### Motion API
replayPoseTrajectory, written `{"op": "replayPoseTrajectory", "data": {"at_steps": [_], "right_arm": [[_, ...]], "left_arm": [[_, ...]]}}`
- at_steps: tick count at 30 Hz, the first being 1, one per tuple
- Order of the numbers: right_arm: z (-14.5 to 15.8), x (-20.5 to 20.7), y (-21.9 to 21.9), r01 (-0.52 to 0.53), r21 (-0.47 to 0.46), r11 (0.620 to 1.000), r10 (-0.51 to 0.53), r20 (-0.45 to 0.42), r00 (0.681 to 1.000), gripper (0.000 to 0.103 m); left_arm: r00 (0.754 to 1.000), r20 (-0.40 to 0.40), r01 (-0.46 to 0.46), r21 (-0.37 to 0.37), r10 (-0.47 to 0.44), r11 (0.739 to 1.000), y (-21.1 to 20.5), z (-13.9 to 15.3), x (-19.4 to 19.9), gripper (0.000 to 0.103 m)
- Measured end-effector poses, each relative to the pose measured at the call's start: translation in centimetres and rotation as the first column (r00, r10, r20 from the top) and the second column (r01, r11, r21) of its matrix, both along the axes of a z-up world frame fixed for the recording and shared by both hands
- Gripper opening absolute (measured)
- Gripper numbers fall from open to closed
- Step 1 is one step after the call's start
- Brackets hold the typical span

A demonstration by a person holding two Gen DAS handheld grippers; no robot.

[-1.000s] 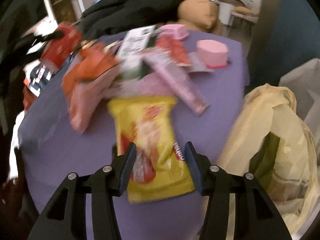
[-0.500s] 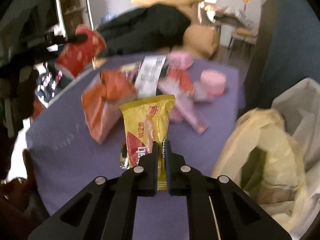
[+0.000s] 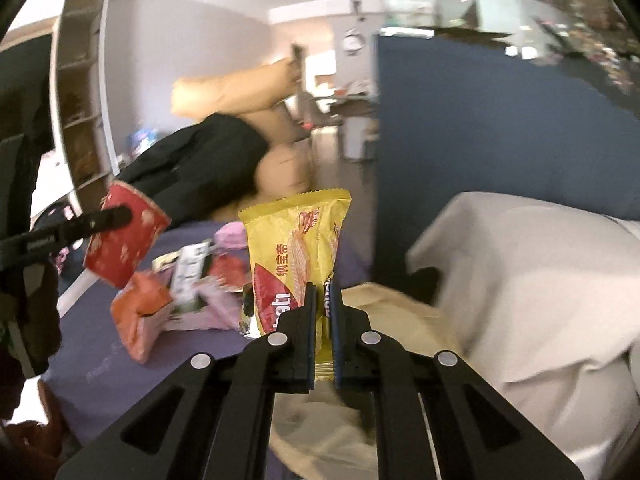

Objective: Collect trash
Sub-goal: 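Carry the nabati pack with the right tool into the yellow trash bag, then open the right tool to drop the pack and withdraw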

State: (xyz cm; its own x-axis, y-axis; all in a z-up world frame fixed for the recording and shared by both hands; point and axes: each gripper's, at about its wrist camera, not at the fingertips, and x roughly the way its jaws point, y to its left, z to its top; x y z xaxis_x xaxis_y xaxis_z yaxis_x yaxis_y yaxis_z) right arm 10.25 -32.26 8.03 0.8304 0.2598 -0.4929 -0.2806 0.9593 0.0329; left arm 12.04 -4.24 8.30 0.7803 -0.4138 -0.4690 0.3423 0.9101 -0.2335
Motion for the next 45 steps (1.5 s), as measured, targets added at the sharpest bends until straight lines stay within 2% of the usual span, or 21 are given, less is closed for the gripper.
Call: {"op": "replayPoseTrajectory", "data": {"at_steps": [5, 9, 13, 15, 19, 23, 27, 32, 35, 39, 42, 45], "right_arm": [[-0.1, -1.1, -4.2, 0.09, 0.013, 0.996, -0.09, 0.017, 0.996, 0.008], [-0.6, -1.0, -6.7, 0.161, 0.017, 0.987, -0.161, 0.019, 0.987, 0.008], [-1.0, -0.8, -9.4, 0.223, 0.029, 0.974, -0.223, 0.01, 0.975, 0.008], [-1.3, -0.5, -9.9, 0.237, 0.039, 0.971, -0.237, 0.002, 0.971, 0.008], [-2.2, -0.1, -10.3, 0.246, 0.043, 0.968, -0.245, -0.016, 0.969, 0.008], [-3.8, 1.0, -9.7, 0.229, 0.039, 0.973, -0.227, -0.053, 0.972, 0.008], [-5.8, 2.5, -8.3, 0.2, 0.036, 0.979, -0.195, -0.099, 0.976, 0.008], [-9.3, 4.6, -5.0, 0.14, -0.006, 0.99, -0.139, -0.185, 0.973, 0.008], [-11.8, 5.8, -3.3, 0.094, 0.007, 0.996, -0.088, -0.273, 0.958, 0.008], [-15.3, 7.1, -1.2, 0.017, 0.031, 0.999, -0.003, -0.402, 0.916, 0.008], [-17.3, 8.0, -0.8, 0.038, 0.005, 0.999, -0.032, -0.466, 0.884, 0.008], [-18.2, 8.7, -1.2, 0.095, -0.072, 0.993, -0.117, -0.468, 0.876, 0.008]], "left_arm": [[0.994, -0.042, 0.101, -0.063, -0.104, 0.993, -4.8, -0.3, 1.8, 0.055], [0.971, -0.132, 0.186, -0.114, -0.201, 0.976, -9.4, -2.3, 4.5, 0.056], [0.95, -0.182, 0.235, -0.117, -0.254, 0.965, -12.7, -4.6, 6.1, 0.056], [0.935, -0.216, 0.256, -0.141, -0.282, 0.956, -13.8, -6.0, 6.9, 0.058], [0.9, -0.283, 0.288, -0.189, -0.332, 0.939, -14.7, -8.1, 8.4, 0.072], [0.914, -0.289, 0.247, -0.161, -0.284, 0.956, -13.7, -8.7, 8.3, 0.072], [0.934, -0.277, 0.2, -0.113, -0.224, 0.973, -11.9, -8.1, 7.4, 0.072], [0.964, -0.211, 0.165, -0.011, -0.164, 0.986, -9.3, -7.2, 5.0, 0.072], [0.972, -0.193, 0.142, 0.018, -0.136, 0.99, -7.8, -7.0, 3.9, 0.072], [0.971, -0.205, 0.124, -0.013, -0.124, 0.992, -5.4, -7.1, 2.6, 0.072], [0.97, -0.22, 0.106, -0.008, -0.105, 0.994, -4.1, -7.6, 1.8, 0.072], [0.974, -0.215, 0.078, 0.039, -0.068, 0.996, -3.1, -8.1, 1.1, 0.072]]}}
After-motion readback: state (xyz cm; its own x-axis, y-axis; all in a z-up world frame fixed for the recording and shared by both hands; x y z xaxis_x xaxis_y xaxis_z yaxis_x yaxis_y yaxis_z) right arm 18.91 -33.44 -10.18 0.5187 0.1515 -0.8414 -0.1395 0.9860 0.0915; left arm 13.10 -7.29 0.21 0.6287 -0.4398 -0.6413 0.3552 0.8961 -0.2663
